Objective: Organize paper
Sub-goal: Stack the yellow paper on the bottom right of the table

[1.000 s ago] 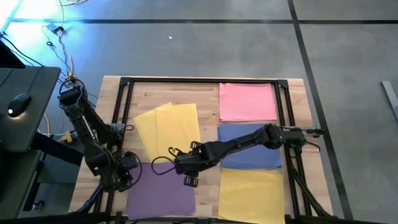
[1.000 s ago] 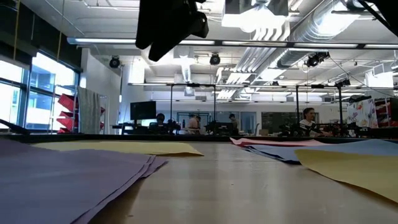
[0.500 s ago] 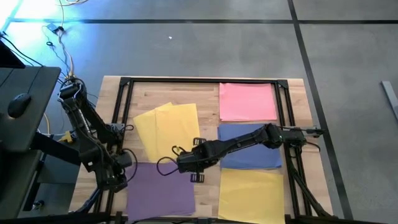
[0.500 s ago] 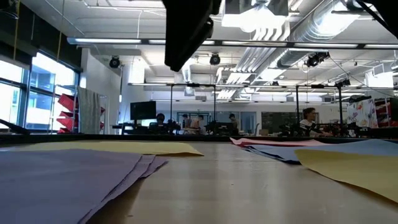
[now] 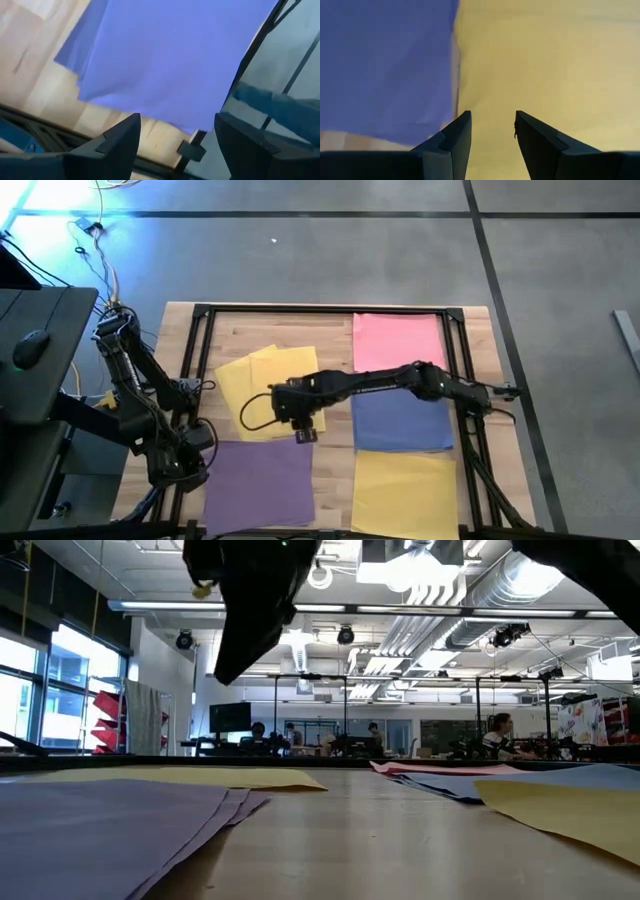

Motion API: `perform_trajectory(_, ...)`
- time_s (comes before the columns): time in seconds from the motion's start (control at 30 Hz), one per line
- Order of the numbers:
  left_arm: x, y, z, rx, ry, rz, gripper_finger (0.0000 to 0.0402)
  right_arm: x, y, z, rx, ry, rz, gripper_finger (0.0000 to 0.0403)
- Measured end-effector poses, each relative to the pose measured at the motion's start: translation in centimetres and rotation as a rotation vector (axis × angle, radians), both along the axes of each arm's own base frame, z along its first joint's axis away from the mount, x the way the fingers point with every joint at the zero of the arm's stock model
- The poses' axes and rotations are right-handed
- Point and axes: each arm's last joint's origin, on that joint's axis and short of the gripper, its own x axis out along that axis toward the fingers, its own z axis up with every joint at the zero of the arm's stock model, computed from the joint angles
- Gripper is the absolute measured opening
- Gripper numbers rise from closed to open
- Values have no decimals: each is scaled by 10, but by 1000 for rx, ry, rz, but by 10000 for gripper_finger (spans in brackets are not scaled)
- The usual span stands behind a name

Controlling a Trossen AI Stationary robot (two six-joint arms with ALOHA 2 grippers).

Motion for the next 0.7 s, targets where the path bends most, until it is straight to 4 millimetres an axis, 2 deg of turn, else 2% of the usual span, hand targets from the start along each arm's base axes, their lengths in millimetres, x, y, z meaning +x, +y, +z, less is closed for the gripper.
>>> perform_trajectory(0.07,0,0,0,3,-1,-6,229,-3,1,-11,37,32,95,166)
perform_trajectory(0.2,0,0,-1,20,-18,-40,229,-10,8,-34,-7,100,165,219)
perform_trajectory(0.4,0,1,-2,36,-30,-39,229,-23,22,-70,-194,167,210,281)
perform_trajectory(0.57,0,1,-2,35,-30,-38,229,-33,13,-96,-219,215,35,277)
perform_trajectory(0.7,0,1,-2,32,-28,-31,229,-39,-5,-113,-89,265,-130,235)
